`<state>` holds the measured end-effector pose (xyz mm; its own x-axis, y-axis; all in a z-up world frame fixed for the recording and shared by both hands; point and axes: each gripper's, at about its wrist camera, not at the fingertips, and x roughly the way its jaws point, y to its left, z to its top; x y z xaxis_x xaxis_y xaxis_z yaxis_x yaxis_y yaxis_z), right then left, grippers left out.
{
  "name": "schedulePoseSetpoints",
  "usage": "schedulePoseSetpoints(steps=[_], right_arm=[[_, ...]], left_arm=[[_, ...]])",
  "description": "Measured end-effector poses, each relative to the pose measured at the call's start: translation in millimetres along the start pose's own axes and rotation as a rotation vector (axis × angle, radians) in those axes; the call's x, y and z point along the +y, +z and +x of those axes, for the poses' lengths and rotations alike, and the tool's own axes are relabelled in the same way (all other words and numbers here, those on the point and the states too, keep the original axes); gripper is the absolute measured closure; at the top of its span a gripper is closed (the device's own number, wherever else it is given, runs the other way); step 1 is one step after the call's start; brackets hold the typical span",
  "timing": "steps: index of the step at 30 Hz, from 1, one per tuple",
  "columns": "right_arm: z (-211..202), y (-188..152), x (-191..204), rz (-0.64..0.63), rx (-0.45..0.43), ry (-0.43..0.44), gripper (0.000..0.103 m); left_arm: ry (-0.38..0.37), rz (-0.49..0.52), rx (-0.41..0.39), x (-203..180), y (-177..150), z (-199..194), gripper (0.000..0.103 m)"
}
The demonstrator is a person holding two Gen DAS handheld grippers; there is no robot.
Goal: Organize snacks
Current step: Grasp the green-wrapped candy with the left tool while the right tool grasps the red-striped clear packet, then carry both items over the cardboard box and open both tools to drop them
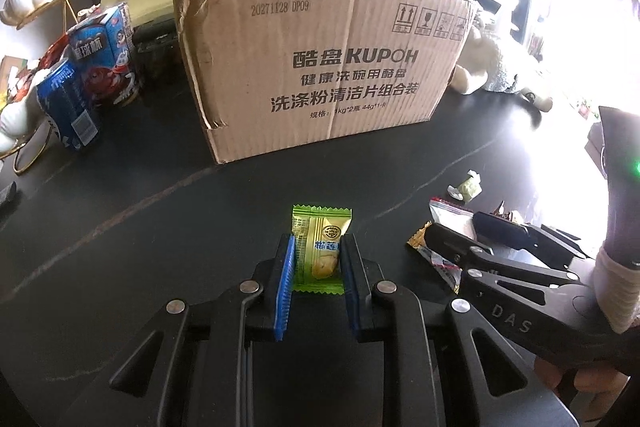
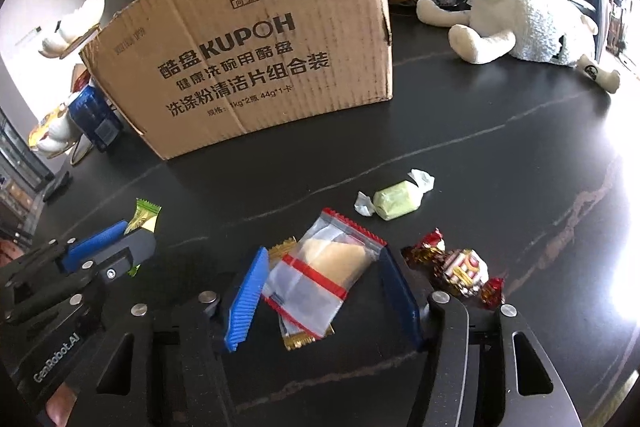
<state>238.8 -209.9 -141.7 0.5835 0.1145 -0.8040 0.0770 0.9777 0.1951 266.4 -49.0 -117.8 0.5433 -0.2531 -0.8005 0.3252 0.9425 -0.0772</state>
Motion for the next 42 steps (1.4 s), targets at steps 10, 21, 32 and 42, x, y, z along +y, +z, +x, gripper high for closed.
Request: schedulePoseSetpoints(steps=[10, 21, 32, 42], right_arm=[[4, 3, 5, -0.03, -0.017, -0.009, 0.062], [-10, 4, 9, -0.068, -0.061, -0.028, 0.069], [-59, 15, 18, -0.115, -0.178, -0.024, 0.069], [-108, 22, 31, -0.16, -0.301, -0.026, 0.069]], left_arm=[[0.005, -0.004, 0.007, 0, -1, 2, 0.08], [0.012, -0.004, -0.014, -4, 2, -10, 0.08], [0.019, -0.005, -0.091, -12, 11, -48, 0.08], [0.03, -0.004, -0.191, -16, 26, -92, 0.08]])
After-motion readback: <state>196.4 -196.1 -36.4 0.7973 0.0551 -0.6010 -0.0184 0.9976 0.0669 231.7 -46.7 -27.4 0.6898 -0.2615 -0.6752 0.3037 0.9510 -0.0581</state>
